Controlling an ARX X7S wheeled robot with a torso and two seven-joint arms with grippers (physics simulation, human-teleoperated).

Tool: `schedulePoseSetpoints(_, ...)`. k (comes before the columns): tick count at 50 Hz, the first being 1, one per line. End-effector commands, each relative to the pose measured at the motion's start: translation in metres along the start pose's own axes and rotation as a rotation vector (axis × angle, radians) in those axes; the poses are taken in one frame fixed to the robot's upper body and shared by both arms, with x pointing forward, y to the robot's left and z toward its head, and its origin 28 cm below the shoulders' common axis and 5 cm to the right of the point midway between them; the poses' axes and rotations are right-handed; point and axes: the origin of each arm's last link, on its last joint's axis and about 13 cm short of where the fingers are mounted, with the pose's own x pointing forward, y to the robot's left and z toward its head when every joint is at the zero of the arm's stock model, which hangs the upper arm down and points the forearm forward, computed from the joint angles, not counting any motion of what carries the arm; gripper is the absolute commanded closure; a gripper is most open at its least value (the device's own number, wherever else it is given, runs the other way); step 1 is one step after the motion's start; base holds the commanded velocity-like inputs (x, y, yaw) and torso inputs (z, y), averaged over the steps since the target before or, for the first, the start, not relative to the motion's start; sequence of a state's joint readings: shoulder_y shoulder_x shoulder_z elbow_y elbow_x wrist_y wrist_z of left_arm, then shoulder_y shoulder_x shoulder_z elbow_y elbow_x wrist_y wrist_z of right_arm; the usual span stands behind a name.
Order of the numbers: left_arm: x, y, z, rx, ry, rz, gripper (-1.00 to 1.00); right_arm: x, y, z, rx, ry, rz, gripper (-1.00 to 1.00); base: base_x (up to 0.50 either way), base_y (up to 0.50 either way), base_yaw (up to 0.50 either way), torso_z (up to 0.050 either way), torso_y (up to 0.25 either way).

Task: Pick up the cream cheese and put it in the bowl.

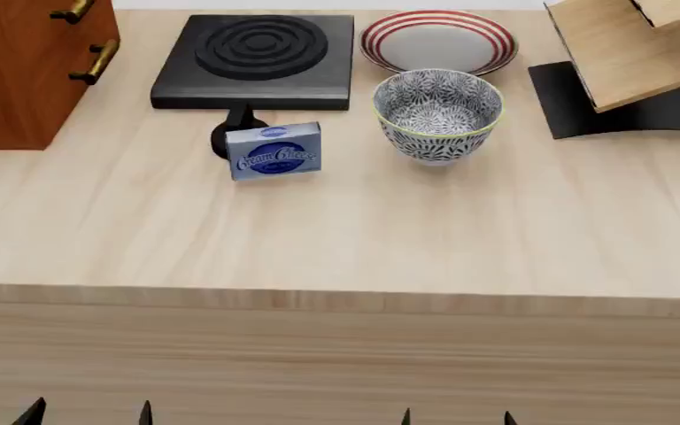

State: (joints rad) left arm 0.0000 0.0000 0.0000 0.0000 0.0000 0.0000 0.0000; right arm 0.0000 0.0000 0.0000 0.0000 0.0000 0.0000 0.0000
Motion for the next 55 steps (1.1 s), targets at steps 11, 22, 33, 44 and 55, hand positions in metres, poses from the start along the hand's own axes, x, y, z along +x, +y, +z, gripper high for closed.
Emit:
schedulePoseSetpoints(11, 0.006, -0.004, 0.002, 0.016, 0.006, 0.007, -1.00, 0.001, 0.002, 0.012, 0.004, 0.006, -0.003, -1.00, 0.00, 0.00, 0.00, 0.000, 0.000)
schedulePoseSetpoints(22, 0.008, -0.008, 0.002, 0.036, -0.004, -0.004, -1.00, 0.001, 0.001, 0.011, -0.021, -0.003, -0.024, -1.00, 0.00, 0.00, 0.00, 0.000, 0.000)
schedulePoseSetpoints(33, 0.002, -0.009, 0.019, 0.050, -0.039, -0.022, -1.00, -0.003, 0.000, 0.022, -0.036, -0.014, -0.027, -1.00, 0.00, 0.00, 0.00, 0.003, 0.000)
schedulePoseSetpoints(44, -0.004, -0.010, 0.026, 0.049, -0.054, -0.026, -1.00, -0.006, 0.000, 0.026, -0.050, -0.016, -0.028, -1.00, 0.00, 0.00, 0.00, 0.047, 0.052)
schedulePoseSetpoints(55, -0.005, -0.009, 0.024, 0.050, -0.052, -0.022, -1.00, -0.007, 0.000, 0.025, -0.049, -0.018, -0.030, -1.00, 0.00, 0.00, 0.00, 0.050, 0.060)
